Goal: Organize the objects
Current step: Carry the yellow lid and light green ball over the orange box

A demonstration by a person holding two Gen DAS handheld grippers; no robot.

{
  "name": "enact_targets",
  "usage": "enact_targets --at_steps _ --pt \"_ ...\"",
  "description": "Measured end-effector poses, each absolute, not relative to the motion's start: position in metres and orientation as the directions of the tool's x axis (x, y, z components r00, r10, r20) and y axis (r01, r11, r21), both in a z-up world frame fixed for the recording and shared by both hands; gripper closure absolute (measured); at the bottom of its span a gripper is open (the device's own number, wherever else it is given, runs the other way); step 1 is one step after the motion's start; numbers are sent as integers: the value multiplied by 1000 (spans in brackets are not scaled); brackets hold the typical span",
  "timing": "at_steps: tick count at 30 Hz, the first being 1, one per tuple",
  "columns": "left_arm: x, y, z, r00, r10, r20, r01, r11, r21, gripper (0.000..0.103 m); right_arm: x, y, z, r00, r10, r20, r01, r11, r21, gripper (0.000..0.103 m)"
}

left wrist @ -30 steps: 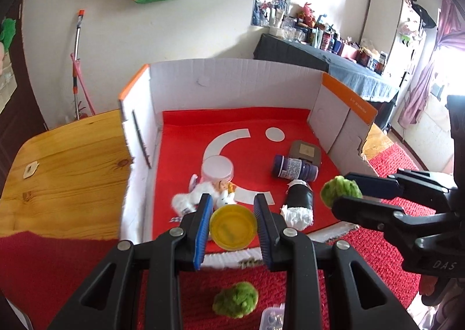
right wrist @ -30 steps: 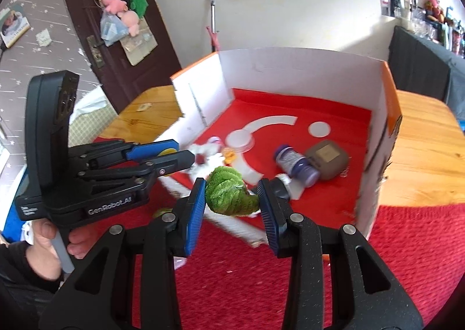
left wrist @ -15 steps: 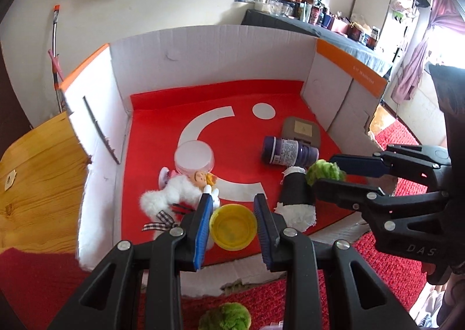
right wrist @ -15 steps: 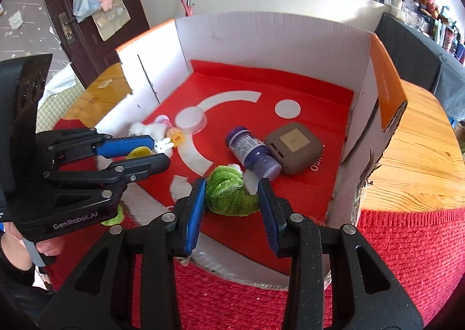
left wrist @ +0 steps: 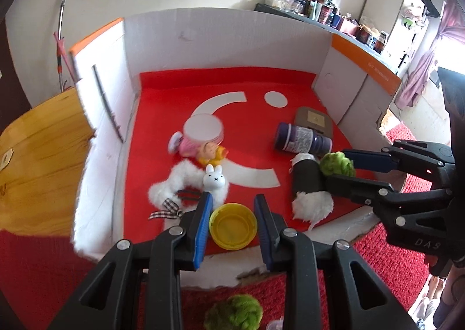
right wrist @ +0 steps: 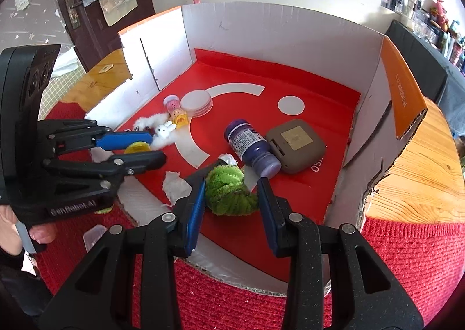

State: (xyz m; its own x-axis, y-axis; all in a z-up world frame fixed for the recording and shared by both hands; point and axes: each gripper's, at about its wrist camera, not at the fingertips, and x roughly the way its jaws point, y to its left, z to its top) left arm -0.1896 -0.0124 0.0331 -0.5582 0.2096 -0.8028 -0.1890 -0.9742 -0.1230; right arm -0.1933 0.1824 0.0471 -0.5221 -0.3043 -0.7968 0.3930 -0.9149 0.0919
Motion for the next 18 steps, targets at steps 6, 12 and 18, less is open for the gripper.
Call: enact_targets --at_steps 6,12,18 --pt "-180 -2 37 -550 173 -817 -193 -978 -77 72 -191 178 49 -493 -278 -825 429 -902 48 69" --pt "-198 5 41 -528 230 -818 -209 -968 -137 72 -196 176 48 -477 -279 -833 431 -901 55 69" --pt "-207 11 33 -536 221 -815 -235 -966 -108 72 -200 175 47 -477 -316 -820 423 -901 102 69"
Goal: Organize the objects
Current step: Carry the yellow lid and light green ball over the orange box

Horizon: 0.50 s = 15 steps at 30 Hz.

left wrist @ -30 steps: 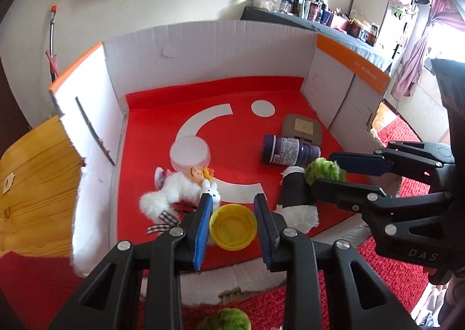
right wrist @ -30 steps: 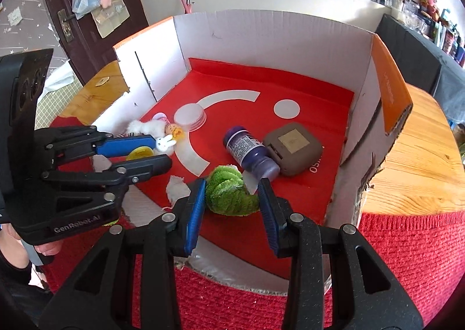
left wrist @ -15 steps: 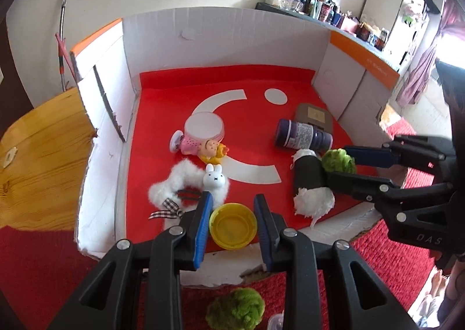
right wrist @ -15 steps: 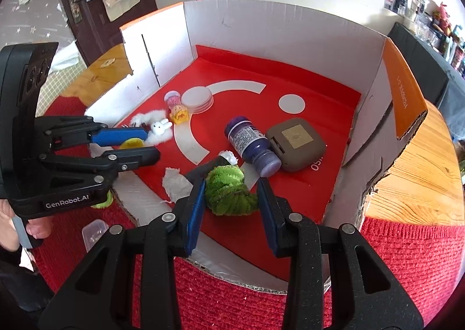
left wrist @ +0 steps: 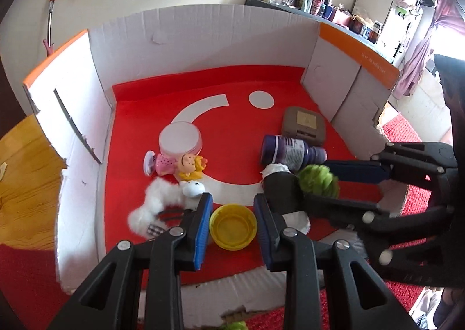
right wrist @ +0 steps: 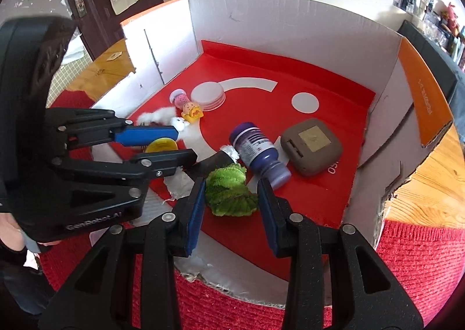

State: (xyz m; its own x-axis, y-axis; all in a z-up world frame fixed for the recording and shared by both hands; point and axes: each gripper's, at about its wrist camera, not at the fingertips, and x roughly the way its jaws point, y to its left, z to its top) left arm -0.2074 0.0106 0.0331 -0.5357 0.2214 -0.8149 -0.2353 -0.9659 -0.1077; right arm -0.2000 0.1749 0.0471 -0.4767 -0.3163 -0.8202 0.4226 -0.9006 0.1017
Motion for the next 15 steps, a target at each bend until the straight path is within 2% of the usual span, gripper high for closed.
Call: enact_targets --at_steps 15 --pt "-206 8 31 -567 185 -803 -218 -973 -70 72 -201 173 38 -474 -302 -827 415 -905 93 69"
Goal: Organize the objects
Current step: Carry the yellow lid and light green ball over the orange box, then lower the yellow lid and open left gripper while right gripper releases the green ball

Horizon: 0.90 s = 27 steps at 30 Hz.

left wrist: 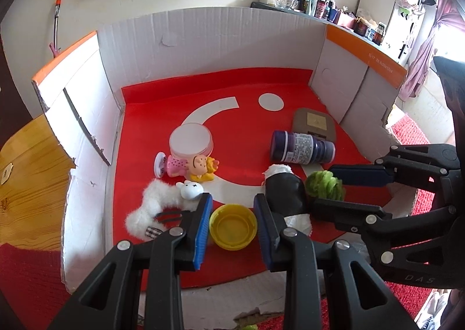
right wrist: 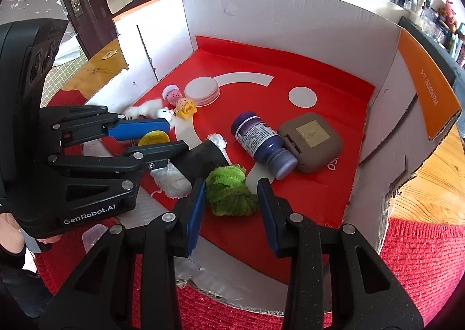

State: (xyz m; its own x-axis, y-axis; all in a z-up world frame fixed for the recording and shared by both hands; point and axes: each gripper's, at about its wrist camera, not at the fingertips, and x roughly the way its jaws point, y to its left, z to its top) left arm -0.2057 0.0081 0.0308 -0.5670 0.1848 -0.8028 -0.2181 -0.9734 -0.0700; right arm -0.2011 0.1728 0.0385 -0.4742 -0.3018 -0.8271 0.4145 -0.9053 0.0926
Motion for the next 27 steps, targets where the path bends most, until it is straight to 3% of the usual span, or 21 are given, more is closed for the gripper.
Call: enact_targets --at_steps 13,20,27 --pt "-205 4 32 -571 184 -800 -208 -975 -76 71 -202 171 38 -482 -302 -822 409 -908 94 67" --pt "-203 0 34 -581 170 -796 -189 -979 -71 60 -201 171 39 -491 -304 -816 412 -907 90 63" --pt "-191 -2 42 -607 159 -778 -186 -981 -55 46 -195 172 44 -506 -321 -801 420 -902 97 52"
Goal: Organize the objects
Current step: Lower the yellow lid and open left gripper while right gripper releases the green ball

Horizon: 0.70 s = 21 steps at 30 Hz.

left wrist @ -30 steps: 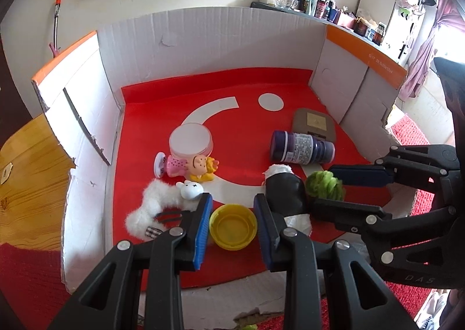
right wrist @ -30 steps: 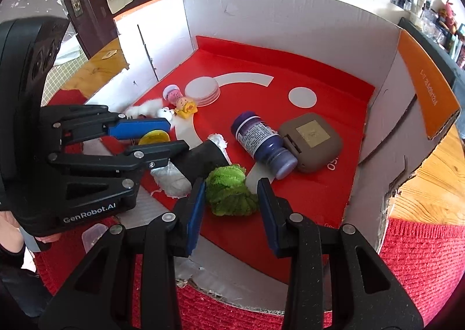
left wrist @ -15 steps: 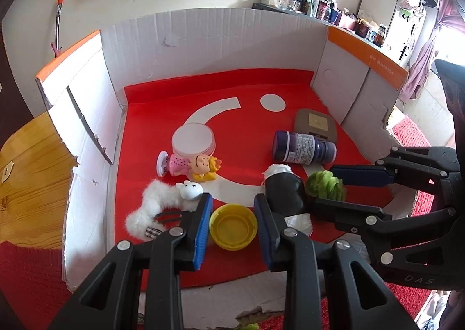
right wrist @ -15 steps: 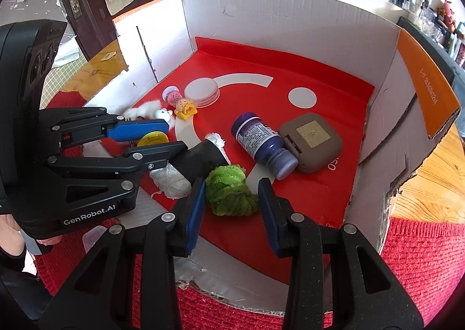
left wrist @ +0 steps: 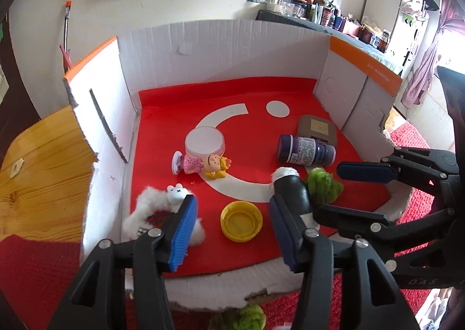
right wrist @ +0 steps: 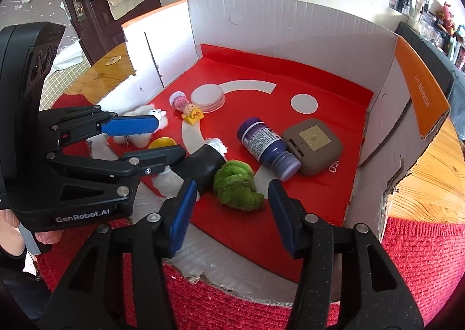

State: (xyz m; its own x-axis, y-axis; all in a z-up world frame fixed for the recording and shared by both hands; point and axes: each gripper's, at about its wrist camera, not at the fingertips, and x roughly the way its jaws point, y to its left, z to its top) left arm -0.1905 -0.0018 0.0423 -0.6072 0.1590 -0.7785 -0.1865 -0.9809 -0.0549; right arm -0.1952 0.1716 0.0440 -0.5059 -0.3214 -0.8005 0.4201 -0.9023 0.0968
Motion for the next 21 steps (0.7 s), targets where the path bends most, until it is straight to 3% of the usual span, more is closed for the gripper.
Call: enact_targets --at_steps 3,6,12,21 --pt "-184 -1 47 -624 149 -767 -190 -981 -36 42 -191 171 47 -514 -330 -792 422 -901 102 50" --pt "-178 -2 50 -637 141 -757 -191 -981 -22 37 -184 169 51 -521 -338 -784 428 -898 102 42" --pt "-178 -16 39 -599 160 -784 -163 -984 -76 36 -178 170 51 -521 -342 -783 423 -899 111 41" --pt "-163 -8 37 -597 151 -788 -181 -982 -51 36 -176 172 50 -500 -342 -796 452 -887 98 41"
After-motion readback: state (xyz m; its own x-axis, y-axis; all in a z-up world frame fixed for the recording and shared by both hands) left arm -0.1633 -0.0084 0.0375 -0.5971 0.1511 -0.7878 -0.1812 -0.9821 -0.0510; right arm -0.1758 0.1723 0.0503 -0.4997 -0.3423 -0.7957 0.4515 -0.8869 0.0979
